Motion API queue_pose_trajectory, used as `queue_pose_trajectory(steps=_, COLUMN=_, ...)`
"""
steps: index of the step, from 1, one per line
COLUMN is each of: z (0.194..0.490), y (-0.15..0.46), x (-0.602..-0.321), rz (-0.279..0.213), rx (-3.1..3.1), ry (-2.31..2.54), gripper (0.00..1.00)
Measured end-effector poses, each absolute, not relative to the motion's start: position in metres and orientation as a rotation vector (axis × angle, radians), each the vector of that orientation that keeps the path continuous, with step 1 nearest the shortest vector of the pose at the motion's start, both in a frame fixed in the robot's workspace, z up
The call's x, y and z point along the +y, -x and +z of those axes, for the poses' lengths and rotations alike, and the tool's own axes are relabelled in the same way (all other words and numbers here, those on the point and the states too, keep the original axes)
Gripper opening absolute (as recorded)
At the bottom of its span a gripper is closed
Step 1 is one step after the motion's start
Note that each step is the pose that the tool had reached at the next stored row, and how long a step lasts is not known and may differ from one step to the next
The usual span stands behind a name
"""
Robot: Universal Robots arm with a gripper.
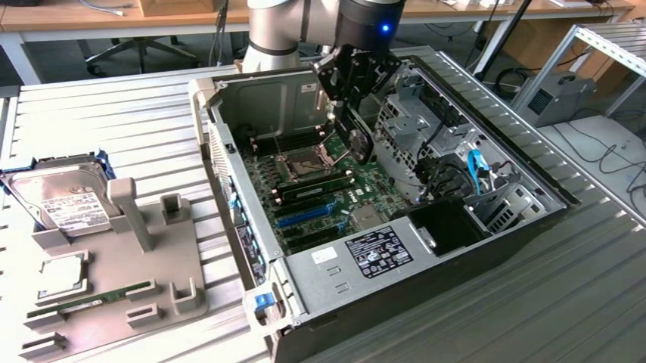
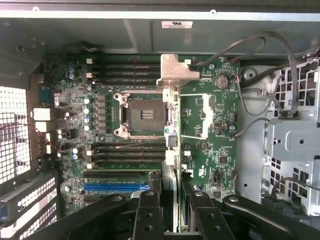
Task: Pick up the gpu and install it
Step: 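Insert the gpu into the slot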
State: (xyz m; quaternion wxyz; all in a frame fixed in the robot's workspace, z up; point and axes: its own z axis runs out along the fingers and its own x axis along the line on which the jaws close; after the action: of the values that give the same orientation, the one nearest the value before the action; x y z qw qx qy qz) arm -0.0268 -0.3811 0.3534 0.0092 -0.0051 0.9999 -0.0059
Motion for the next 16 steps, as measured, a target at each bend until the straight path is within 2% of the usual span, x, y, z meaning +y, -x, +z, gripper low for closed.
queue_pose_trajectory(steps=16, z=0.3534, y=0.0268, x=-0.3811, rz=-0.018, rx=3.122, ry=0.066, gripper=0.26)
